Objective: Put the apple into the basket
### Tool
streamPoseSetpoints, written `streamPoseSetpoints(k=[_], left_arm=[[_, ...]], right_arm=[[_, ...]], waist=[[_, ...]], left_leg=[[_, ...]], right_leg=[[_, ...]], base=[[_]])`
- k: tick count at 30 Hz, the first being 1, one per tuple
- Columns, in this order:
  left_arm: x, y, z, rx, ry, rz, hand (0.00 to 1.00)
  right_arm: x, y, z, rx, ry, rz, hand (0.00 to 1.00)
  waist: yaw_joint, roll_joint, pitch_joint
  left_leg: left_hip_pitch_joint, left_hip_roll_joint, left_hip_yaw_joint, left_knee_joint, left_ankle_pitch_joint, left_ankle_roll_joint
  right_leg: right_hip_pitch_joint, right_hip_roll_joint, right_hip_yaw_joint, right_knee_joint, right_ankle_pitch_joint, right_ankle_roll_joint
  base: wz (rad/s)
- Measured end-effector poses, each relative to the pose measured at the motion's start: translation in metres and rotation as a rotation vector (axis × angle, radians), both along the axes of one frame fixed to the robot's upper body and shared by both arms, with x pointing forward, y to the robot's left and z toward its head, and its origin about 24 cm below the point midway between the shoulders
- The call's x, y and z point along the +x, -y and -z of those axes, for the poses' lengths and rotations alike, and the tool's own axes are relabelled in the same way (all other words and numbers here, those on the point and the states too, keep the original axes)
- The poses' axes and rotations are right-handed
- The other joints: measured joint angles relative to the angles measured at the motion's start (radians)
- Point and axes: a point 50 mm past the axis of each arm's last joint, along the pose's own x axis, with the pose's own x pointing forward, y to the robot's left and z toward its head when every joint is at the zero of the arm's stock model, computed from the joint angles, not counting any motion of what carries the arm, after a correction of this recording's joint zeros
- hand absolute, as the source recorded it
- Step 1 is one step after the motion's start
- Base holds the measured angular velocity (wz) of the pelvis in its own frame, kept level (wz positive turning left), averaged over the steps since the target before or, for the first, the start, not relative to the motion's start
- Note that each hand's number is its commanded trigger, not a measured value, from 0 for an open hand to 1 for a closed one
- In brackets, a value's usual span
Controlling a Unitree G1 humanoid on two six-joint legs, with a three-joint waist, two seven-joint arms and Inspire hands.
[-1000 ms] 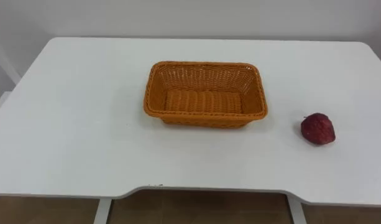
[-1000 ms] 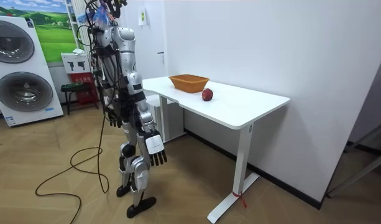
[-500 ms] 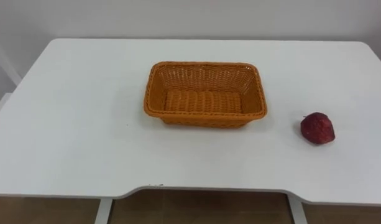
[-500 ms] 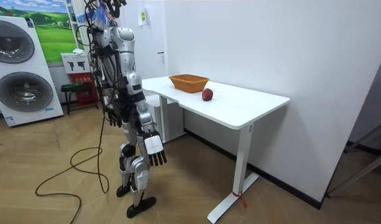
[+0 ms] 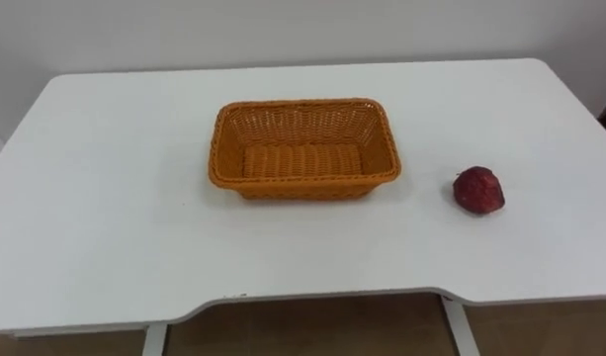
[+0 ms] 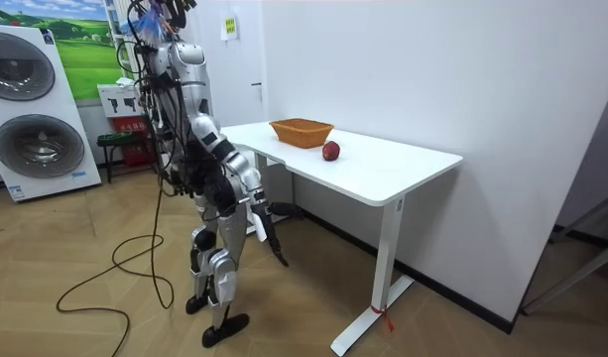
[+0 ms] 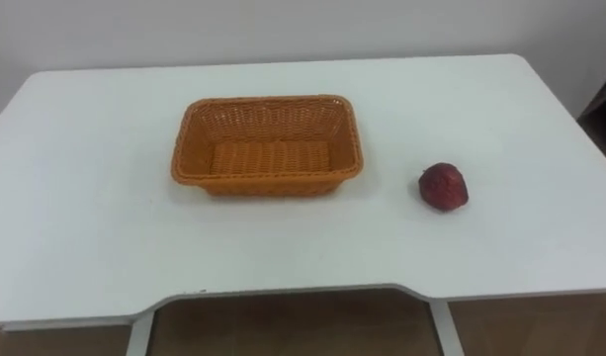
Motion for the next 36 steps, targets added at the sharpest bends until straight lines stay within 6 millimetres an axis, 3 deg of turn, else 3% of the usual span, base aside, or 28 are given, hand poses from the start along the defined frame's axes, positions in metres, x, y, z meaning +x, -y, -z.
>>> streamPoseSetpoints(k=[5, 9, 13, 18, 23, 29, 31, 36], left_arm=[[0.003, -0.004, -0.002, 0.015, 0.014, 0.015, 0.0], [0.011, -0.004, -0.002, 0.015, 0.04, 0.041, 0.0], [0.015, -0.004, -0.002, 0.013, 0.048, 0.068, 0.0], [0.018, -0.001, -0.001, 0.005, 0.041, 0.139, 0.0], [0.021, -0.001, -0.002, 0.008, 0.051, 0.155, 0.0], [0.027, -0.001, -0.003, 0.012, 0.073, 0.192, 0.0], [0.027, -0.001, -0.003, 0.012, 0.075, 0.201, 0.0], [0.027, -0.001, -0.003, 0.003, 0.069, 0.221, 0.0]], right_arm=[[0.011, 0.023, -0.029, -0.108, -0.026, 0.107, 0.0], [0.039, 0.039, -0.077, -0.394, -0.097, 0.022, 0.0], [0.069, 0.038, -0.131, -0.738, -0.15, -0.075, 0.0], [0.089, 0.029, -0.159, -0.941, -0.144, -0.177, 0.0], [0.108, 0.014, -0.165, -1.029, -0.087, -0.342, 0.0], [0.13, -0.013, -0.152, -1.06, -0.028, -0.63, 0.0], [0.132, -0.015, -0.151, -1.063, -0.004, -0.685, 0.0], [0.139, -0.024, -0.145, -1.075, 0.038, -0.845, 0.0]], waist=[[-0.006, -0.002, -0.0005], [0.007, -0.012, 0.0021], [0.021, -0.023, 0.0079], [0.042, -0.019, 0.0083], [0.057, -0.012, 0.0063], [0.067, -0.009, 0.0085], [0.072, -0.015, 0.011], [0.089, -0.025, 0.0075]], left_leg=[[-0.014, -0.003, -0.002, 0.0, 0.001, 0.001], [-0.045, -0.002, -0.001, 0.008, 0.001, 0.002], [-0.066, -0.002, -0.002, 0.02, 0.002, 0.003], [-0.067, 0.0, -0.002, 0.012, 0.002, 0.003], [-0.065, 0.0, -0.003, 0.004, 0.005, 0.002], [-0.051, 0.002, -0.004, 0.002, 0.006, 0.001], [-0.051, 0.002, -0.004, 0.002, 0.006, 0.001], [-0.053, 0.003, -0.003, 0.002, 0.006, 0.0]], right_leg=[[-0.006, -0.003, -0.006, 0.001, -0.001, 0.001], [-0.043, -0.003, -0.005, 0.019, -0.001, 0.002], [-0.06, -0.003, -0.005, 0.021, 0.0, 0.003], [-0.063, -0.002, -0.005, 0.02, 0.002, 0.002], [-0.062, -0.002, -0.007, 0.017, 0.002, 0.002], [-0.055, -0.001, -0.017, 0.013, 0.002, 0.002], [-0.058, -0.002, -0.017, 0.013, 0.002, 0.002], [-0.056, -0.002, -0.024, 0.013, 0.002, 0.001]], base=[[0.0], [0.01], [0.0], [0.0], [0.0], [0.0], [0.0], [0.01]])
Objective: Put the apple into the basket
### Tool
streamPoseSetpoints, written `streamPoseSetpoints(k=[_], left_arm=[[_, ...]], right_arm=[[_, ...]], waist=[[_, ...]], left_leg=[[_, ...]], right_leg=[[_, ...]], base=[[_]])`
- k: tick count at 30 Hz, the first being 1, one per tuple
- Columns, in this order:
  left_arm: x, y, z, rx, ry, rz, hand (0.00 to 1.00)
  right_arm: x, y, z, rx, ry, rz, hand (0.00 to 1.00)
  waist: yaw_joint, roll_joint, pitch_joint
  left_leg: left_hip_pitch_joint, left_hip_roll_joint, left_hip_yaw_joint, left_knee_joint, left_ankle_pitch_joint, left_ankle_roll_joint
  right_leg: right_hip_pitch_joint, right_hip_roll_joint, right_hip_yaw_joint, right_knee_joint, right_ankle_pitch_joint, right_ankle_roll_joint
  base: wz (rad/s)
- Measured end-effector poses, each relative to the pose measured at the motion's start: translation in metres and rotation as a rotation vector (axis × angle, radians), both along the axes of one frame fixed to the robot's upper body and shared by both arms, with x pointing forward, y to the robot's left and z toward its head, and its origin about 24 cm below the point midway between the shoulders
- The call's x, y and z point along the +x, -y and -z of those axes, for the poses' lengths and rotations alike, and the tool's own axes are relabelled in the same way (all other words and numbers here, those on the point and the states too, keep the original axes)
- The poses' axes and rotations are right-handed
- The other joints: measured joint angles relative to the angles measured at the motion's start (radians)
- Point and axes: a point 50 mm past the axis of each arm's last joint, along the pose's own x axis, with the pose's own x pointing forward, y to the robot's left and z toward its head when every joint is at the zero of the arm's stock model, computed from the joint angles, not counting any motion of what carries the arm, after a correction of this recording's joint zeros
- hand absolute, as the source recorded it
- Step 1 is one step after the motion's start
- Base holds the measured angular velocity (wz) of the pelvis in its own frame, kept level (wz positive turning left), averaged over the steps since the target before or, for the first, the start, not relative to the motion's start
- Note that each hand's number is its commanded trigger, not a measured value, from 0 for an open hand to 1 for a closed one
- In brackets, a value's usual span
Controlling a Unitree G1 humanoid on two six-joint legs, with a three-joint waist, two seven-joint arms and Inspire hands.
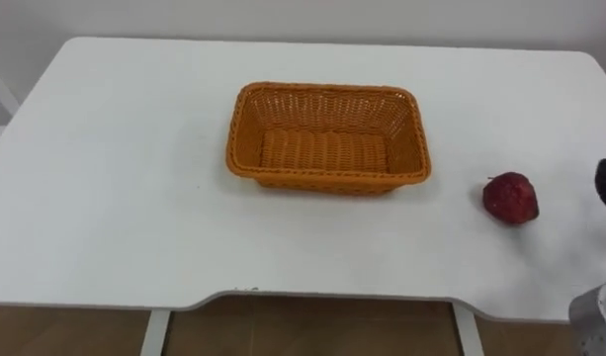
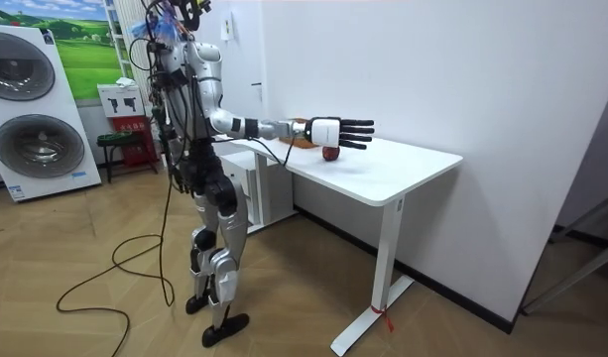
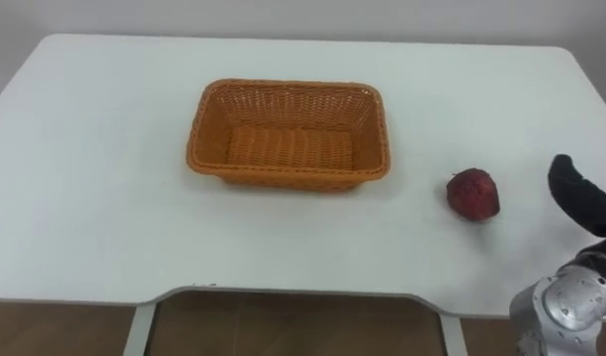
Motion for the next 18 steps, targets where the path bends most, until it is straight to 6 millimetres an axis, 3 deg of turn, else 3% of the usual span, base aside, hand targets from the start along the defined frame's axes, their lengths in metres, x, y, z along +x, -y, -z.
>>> streamPoseSetpoints(k=[5, 18], left_arm=[[-0.001, 0.001, 0.001, -0.015, -0.011, 0.007, 0.0], [-0.004, 0.002, 0.001, -0.019, -0.02, 0.003, 0.0]], right_arm=[[0.007, -0.013, 0.004, -0.002, -0.026, -0.154, 0.0], [0.014, -0.026, 0.011, -0.015, -0.08, -0.348, 0.0]], waist=[[0.003, -0.009, -0.0042], [0.005, 0.006, -0.004]], left_leg=[[-0.004, -0.001, -0.005, 0.006, 0.0, 0.0], [-0.005, -0.002, -0.022, 0.015, 0.001, 0.0]], right_leg=[[0.003, -0.002, -0.01, 0.0, 0.003, -0.001], [0.015, -0.003, -0.025, 0.001, 0.004, -0.001]], base=[[0.03], [0.02]])
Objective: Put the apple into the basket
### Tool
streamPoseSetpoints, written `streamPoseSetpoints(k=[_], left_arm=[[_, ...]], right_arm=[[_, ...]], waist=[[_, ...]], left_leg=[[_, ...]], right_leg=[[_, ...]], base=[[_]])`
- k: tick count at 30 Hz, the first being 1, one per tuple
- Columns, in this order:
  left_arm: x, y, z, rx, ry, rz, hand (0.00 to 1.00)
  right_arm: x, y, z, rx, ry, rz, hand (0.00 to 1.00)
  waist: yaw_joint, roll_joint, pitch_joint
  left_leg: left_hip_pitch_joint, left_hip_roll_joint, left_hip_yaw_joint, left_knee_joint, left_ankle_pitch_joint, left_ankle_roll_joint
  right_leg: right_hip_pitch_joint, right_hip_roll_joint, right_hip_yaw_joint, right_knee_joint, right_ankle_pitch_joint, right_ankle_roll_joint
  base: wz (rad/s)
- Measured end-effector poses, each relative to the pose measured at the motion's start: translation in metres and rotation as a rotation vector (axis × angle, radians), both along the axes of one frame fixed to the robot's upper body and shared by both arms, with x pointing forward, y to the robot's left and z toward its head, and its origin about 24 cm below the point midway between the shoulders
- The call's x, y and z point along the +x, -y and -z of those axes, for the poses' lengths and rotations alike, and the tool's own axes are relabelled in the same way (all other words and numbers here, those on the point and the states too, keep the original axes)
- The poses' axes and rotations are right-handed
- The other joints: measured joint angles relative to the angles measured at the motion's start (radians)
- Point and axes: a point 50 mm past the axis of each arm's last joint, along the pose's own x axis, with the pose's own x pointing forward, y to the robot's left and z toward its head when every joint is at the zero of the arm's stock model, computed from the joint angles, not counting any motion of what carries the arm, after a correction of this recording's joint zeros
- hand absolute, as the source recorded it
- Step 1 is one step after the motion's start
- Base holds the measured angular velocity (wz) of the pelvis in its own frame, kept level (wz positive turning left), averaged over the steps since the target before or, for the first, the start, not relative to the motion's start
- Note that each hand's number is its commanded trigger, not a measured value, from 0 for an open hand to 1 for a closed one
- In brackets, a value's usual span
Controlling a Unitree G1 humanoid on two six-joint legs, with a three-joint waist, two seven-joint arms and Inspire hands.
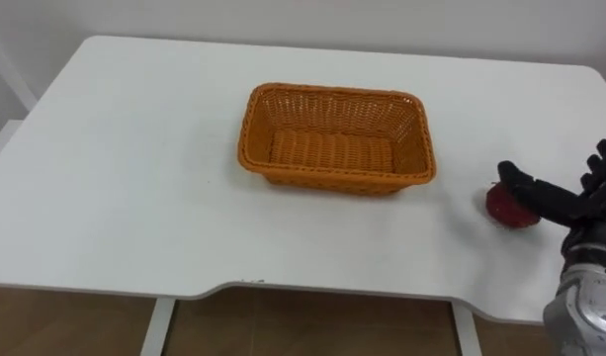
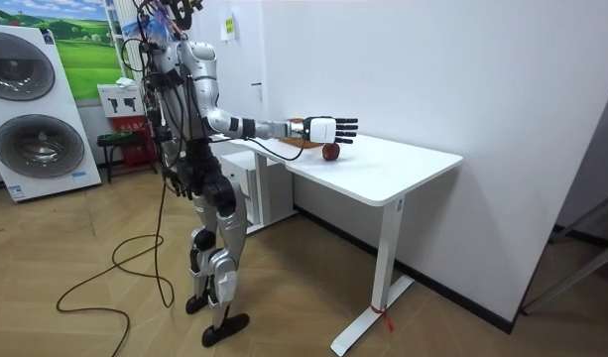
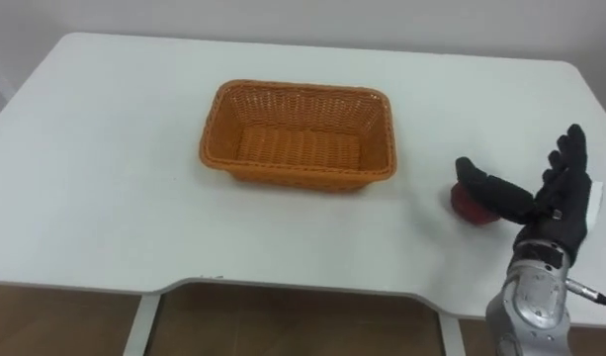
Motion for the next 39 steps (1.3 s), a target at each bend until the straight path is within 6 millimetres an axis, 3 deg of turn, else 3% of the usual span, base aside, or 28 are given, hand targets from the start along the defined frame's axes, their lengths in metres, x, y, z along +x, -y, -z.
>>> streamPoseSetpoints(k=[10, 20, 27, 32, 33, 35, 39], left_arm=[[-0.001, 0.0, 0.001, -0.013, -0.018, -0.002, 0.0], [0.0, 0.0, 0.001, -0.017, -0.017, -0.001, 0.0], [0.002, -0.001, 0.001, -0.034, -0.015, 0.007, 0.0], [0.0, -0.001, 0.001, -0.052, -0.031, 0.008, 0.0], [0.0, -0.002, 0.001, -0.05, -0.03, 0.009, 0.0], [0.001, -0.004, 0.0, -0.043, -0.03, 0.01, 0.0], [-0.001, -0.007, -0.001, -0.035, -0.033, 0.009, 0.0]], right_arm=[[-0.005, 0.006, 0.018, 0.001, -0.106, -0.015, 0.0], [-0.012, 0.011, 0.04, -0.003, -0.22, -0.028, 0.0], [-0.006, 0.016, 0.042, -0.022, -0.245, -0.027, 0.0], [-0.008, 0.023, 0.042, -0.152, -0.311, -0.051, 0.0], [-0.008, 0.023, 0.042, -0.177, -0.323, -0.058, 0.13], [-0.009, 0.023, 0.045, -0.22, -0.355, -0.074, 1.0], [-0.01, 0.024, 0.046, -0.283, -0.389, -0.092, 1.0]], waist=[[-0.003, 0.003, -0.0004], [-0.002, -0.014, 0.0023], [-0.001, -0.018, 0.0039], [0.009, -0.02, 0.0032], [0.013, -0.021, 0.0028], [0.02, -0.023, 0.0019], [0.02, -0.03, 0.0024]], left_leg=[[0.001, -0.002, -0.005, -0.005, 0.003, 0.001], [0.009, -0.006, -0.006, -0.011, 0.011, 0.001], [0.006, -0.006, -0.008, -0.012, 0.011, 0.001], [0.002, -0.008, -0.01, -0.01, 0.011, 0.002], [0.002, -0.007, -0.01, -0.009, 0.011, 0.002], [0.002, -0.008, -0.016, -0.007, 0.012, 0.002], [0.008, -0.009, -0.022, -0.007, 0.011, 0.002]], right_leg=[[0.001, -0.003, -0.013, -0.002, 0.0, 0.0], [0.009, -0.005, -0.013, -0.003, 0.0, 0.0], [0.009, -0.006, -0.015, -0.001, 0.0, 0.0], [0.002, -0.006, -0.016, -0.003, 0.0, 0.0], [0.0, -0.006, -0.016, -0.002, 0.0, 0.0], [0.001, -0.007, -0.024, -0.001, 0.0, 0.0], [0.012, -0.007, -0.03, -0.002, 0.0, 0.0]], base=[[0.01], [0.0], [0.0], [0.0], [0.0], [0.06], [0.06]])
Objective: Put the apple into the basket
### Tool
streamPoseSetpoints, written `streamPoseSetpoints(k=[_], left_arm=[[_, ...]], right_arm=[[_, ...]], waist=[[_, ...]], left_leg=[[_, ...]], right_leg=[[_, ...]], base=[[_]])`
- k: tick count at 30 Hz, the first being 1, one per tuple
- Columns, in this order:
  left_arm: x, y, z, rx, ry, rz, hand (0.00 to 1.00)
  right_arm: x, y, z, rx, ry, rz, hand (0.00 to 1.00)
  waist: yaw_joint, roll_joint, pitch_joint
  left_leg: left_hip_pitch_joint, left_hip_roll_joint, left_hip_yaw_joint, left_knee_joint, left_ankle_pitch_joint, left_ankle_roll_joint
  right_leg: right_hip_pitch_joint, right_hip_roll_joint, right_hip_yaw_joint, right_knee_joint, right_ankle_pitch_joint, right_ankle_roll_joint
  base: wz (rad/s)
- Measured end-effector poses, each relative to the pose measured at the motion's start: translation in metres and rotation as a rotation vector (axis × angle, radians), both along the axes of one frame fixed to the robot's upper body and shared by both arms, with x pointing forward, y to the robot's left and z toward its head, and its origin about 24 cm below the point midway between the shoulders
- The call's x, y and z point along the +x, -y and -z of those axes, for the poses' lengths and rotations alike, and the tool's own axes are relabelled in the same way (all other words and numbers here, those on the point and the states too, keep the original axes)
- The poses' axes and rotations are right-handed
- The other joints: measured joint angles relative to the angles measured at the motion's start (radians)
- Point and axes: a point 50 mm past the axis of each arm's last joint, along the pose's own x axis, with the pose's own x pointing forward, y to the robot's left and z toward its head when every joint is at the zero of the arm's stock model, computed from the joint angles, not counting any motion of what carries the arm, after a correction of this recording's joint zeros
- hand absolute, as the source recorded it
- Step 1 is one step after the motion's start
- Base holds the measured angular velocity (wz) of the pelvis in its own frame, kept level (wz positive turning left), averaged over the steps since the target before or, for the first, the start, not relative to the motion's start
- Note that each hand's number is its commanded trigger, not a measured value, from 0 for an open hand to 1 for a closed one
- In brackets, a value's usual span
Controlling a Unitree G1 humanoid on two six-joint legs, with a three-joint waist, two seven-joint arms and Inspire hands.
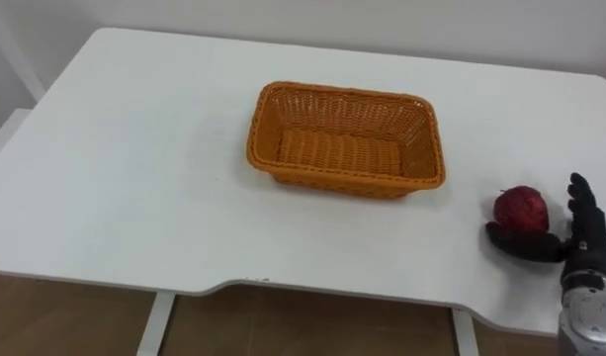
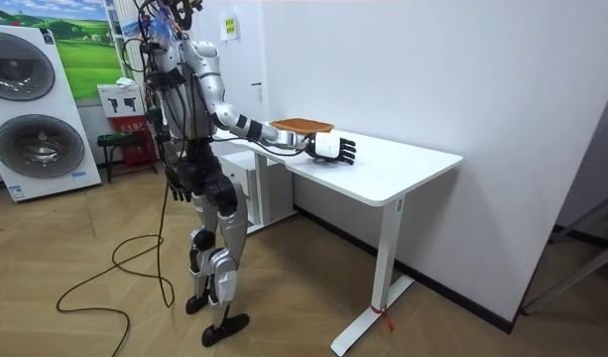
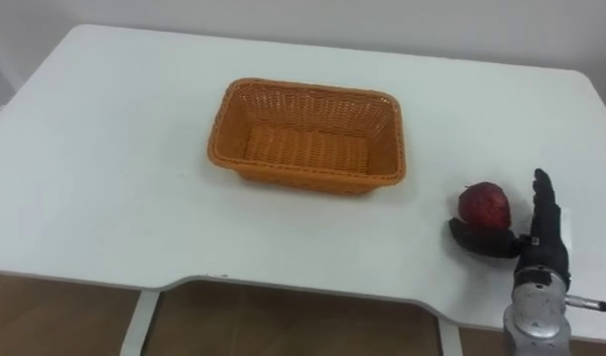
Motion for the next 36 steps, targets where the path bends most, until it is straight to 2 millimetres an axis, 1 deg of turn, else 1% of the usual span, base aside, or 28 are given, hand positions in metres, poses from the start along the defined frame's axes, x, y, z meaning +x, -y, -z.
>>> streamPoseSetpoints(k=[5, 11, 17, 23, 24, 25, 29, 32, 35, 36], left_arm=[[0.0, -0.002, 0.0, 0.004, -0.001, 0.001, 0.0], [-0.001, -0.003, -0.001, 0.01, -0.018, 0.01, 0.0], [0.001, -0.003, -0.001, 0.009, -0.037, 0.062, 0.0], [0.005, -0.003, -0.001, 0.009, -0.029, 0.067, 0.0], [0.006, -0.003, -0.001, 0.01, -0.026, 0.068, 0.0], [0.006, -0.003, -0.001, 0.01, -0.024, 0.07, 0.0], [0.008, -0.003, -0.001, 0.013, -0.021, 0.071, 0.0], [0.008, -0.003, -0.001, 0.017, -0.02, 0.07, 0.0], [0.007, -0.003, -0.001, 0.016, -0.021, 0.063, 0.0], [0.006, -0.002, -0.001, 0.014, -0.021, 0.063, 0.0]], right_arm=[[-0.001, 0.007, -0.001, -0.106, -0.053, -0.039, 1.0], [-0.003, 0.009, 0.001, -0.125, -0.079, -0.039, 1.0], [-0.003, 0.009, 0.001, -0.124, -0.088, -0.035, 1.0], [-0.003, 0.01, 0.001, -0.101, -0.076, -0.022, 1.0], [-0.003, 0.01, 0.001, -0.088, -0.069, -0.013, 1.0], [-0.002, 0.01, 0.0, -0.076, -0.059, -0.005, 1.0], [0.001, 0.01, -0.002, -0.067, -0.039, 0.014, 1.0], [0.007, 0.009, -0.01, -0.076, -0.001, 0.026, 1.0], [0.015, 0.006, -0.024, -0.096, 0.075, 0.029, 1.0], [0.018, 0.004, -0.032, -0.107, 0.114, 0.023, 1.0]], waist=[[0.002, -0.007, 0.0004], [0.004, -0.009, -0.0003], [0.006, -0.014, -0.0049], [0.007, -0.007, -0.007], [0.006, -0.002, -0.0048], [0.007, -0.003, -0.0063], [0.006, 0.006, -0.003], [0.005, 0.01, -0.001], [0.003, 0.009, -0.0001], [0.001, 0.009, 0.001]], left_leg=[[0.0, -0.001, -0.002, 0.005, 0.0, 0.0], [0.0, -0.001, -0.003, 0.008, 0.0, 0.0], [0.0, -0.002, -0.003, 0.009, 0.0, 0.0], [0.001, -0.002, -0.003, 0.008, 0.0, 0.001], [0.001, -0.002, -0.003, 0.006, 0.0, 0.001], [0.002, -0.002, -0.003, 0.004, 0.0, 0.001], [0.002, -0.002, -0.003, 0.002, 0.0, 0.001], [0.002, -0.003, -0.003, -0.004, 0.004, 0.002], [0.004, -0.003, -0.003, -0.008, 0.006, 0.001], [0.001, -0.003, -0.004, -0.009, 0.006, 0.001]], right_leg=[[0.008, -0.002, -0.009, 0.0, 0.0, 0.0], [0.012, -0.002, -0.01, 0.001, 0.0, 0.0], [0.012, -0.002, -0.008, -0.001, 0.0, 0.0], [0.012, -0.002, -0.01, 0.0, 0.0, 0.0], [0.012, -0.002, -0.01, 0.0, 0.0, 0.0], [0.012, -0.002, -0.01, 0.001, 0.0, 0.0], [0.013, -0.002, -0.01, 0.002, 0.0, 0.0], [0.011, -0.003, -0.009, 0.002, 0.0, 0.0], [0.011, -0.002, -0.01, 0.002, 0.0, 0.0], [0.008, -0.002, -0.009, 0.001, 0.0, 0.0]], base=[[0.01], [0.0], [0.0], [0.0], [0.0], [0.0], [0.0], [0.0], [0.0], [0.0]])
